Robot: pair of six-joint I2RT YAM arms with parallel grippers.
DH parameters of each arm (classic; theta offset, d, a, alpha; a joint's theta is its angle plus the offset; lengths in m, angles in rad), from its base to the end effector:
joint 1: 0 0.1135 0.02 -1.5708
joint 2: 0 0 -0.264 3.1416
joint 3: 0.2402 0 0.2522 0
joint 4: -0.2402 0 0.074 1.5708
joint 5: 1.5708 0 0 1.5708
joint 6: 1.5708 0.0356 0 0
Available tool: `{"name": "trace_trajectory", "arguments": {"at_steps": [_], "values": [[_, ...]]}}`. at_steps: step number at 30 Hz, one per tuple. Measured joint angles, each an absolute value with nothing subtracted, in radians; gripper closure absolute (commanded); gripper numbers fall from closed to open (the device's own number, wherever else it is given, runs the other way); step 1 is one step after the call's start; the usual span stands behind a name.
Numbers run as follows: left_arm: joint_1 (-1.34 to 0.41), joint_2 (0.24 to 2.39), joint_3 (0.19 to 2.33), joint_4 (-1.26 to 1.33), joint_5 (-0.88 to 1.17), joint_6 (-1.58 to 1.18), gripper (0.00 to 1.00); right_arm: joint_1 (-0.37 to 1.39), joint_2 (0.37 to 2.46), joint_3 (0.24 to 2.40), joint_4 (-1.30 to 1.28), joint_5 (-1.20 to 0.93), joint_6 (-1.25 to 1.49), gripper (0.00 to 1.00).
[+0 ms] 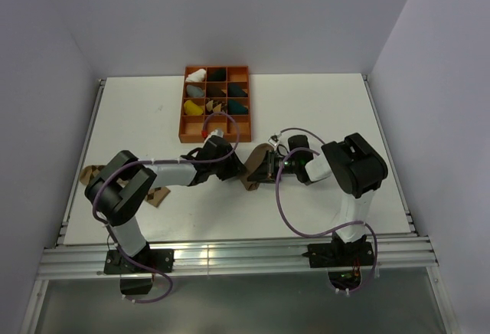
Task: Roll the socks
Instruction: Roll the sock at the center of the board.
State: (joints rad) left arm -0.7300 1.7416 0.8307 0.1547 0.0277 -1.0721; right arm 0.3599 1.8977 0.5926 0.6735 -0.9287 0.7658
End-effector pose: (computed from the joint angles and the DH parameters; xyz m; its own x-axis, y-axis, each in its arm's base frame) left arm 0.2543 -0.2289 0.1417 -0.8432 -0.4235 -0.3312 -0.1230 0.7517 -0.6479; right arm 0.2744 0.1337 0.0866 -0.9638 0.0808 -0.2540 -0.2051 0.3841 0.9002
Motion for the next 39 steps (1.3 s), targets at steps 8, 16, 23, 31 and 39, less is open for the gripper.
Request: {"name": "trace_trajectory", "arguments": {"at_steps": [8, 16, 23, 31, 39], "values": [[-0.734, 1.753, 0.844, 0.138, 0.021, -1.084, 0.86, 0.358, 1.841, 0.602, 0.58, -0.889, 0.706, 0.77], [-0.741, 1.788, 0.932, 0.028, 0.027, -1.05, 0.92, 0.436, 1.517, 0.584, 0.346, -0.601, 0.485, 0.48], [-0.741, 1.817, 1.017, -0.081, 0.031, -0.975, 0.92, 0.647, 1.375, 0.584, 0.23, -0.285, 0.287, 0.46], [-0.721, 1.84, 1.076, -0.16, 0.055, -0.879, 0.91, 0.874, 1.371, 0.583, 0.178, 0.045, 0.133, 0.46], [-0.691, 1.864, 1.124, -0.211, 0.097, -0.809, 0.91, 0.991, 1.405, 0.604, 0.179, 0.254, 0.044, 0.46]]}}
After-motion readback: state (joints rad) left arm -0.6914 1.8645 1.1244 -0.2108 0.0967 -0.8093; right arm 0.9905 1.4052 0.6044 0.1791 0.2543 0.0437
